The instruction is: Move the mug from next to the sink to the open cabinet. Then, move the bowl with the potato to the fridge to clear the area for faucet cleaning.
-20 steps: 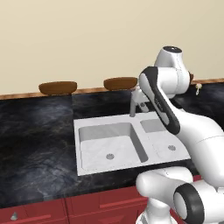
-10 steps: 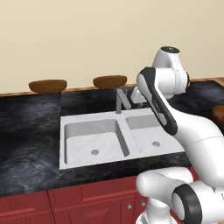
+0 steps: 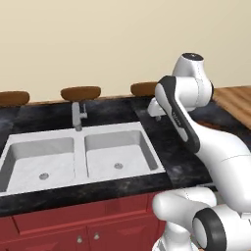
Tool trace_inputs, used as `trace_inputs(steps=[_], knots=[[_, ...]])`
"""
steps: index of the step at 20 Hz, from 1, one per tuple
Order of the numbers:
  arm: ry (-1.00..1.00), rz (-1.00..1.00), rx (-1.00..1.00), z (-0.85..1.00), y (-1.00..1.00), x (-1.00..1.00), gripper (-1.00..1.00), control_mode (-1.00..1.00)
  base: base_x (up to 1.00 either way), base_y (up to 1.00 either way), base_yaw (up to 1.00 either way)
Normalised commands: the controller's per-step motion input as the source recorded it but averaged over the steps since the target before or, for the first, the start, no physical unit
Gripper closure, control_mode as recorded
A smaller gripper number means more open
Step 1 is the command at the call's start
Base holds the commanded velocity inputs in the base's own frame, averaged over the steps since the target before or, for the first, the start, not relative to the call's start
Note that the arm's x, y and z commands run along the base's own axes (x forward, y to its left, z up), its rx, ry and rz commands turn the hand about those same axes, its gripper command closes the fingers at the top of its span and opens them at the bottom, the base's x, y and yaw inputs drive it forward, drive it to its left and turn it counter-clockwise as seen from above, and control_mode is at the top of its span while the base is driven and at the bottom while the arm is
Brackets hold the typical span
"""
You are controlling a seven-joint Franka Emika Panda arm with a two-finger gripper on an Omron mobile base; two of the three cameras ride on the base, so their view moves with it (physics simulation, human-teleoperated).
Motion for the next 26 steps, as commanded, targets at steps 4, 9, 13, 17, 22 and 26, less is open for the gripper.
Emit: trace_inputs(steps=[4, 9, 13, 17, 22, 26], knots=[[0.00, 0.00, 0.00, 0.00, 0.00, 0.00, -1.00, 1.00, -0.01, -1.00, 0.00], [0.00, 0.00, 0.00, 0.00, 0.00, 0.00, -1.00, 1.00, 0.20, -0.98, 0.03], [0.00, 0.00, 0.00, 0.00, 0.00, 0.00, -1.00, 1.00, 0.35, -0.83, 0.14], [0.00, 0.00, 0.00, -0.04, -0.10, 0.12, -1.00, -1.00, 0.40, -0.38, 0.02], [0.04, -0.01, 0.02, -0.22, -0.16, 0.73, -1.00, -1.00, 0.00, 0.00, 0.00], [0.14, -0.05, 0.04, -0.40, 0.09, 0.78, -1.00, -1.00, 0.00, 0.00, 0.00]])
